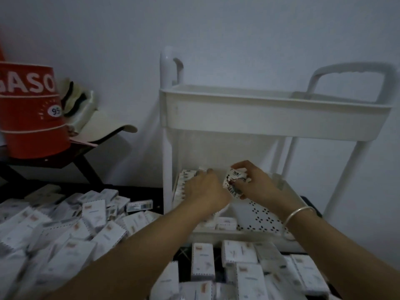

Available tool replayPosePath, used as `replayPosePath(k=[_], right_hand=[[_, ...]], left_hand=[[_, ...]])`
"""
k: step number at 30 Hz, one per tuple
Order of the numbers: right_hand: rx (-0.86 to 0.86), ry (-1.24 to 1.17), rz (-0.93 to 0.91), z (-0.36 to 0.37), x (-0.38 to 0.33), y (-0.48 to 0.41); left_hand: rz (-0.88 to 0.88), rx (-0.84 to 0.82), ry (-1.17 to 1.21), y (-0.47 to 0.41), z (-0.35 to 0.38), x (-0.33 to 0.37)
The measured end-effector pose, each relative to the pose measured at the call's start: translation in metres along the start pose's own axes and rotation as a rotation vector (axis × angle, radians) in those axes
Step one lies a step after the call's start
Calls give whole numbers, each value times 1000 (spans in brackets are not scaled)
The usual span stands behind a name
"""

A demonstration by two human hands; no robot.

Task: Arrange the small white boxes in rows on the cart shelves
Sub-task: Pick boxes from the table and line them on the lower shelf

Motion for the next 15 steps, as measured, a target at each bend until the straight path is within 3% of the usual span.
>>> replayPosePath(k=[2, 6, 11, 15], right_hand=[[62, -79, 48, 1, 4, -20], [101, -62, 30, 14, 0, -58], [129, 17, -142, 33, -21, -91], [90, 8, -168, 53, -27, -113]], left_hand=[[-50, 19, -94, -25, 0, -4], [-175, -150, -184, -65, 10, -19], [-142, -285, -229, -88, 29, -36], [-148, -312, -206, -95, 44, -46]])
Point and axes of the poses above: each hand's wrist, its own y-axis away from the middle knuckle, its own z-axis out of the palm, x = y × z, the point moved 6 cm from there along -y, towards the middle knuckle, and after that the axes turned 1 degree about z, right-handed, at the moved point
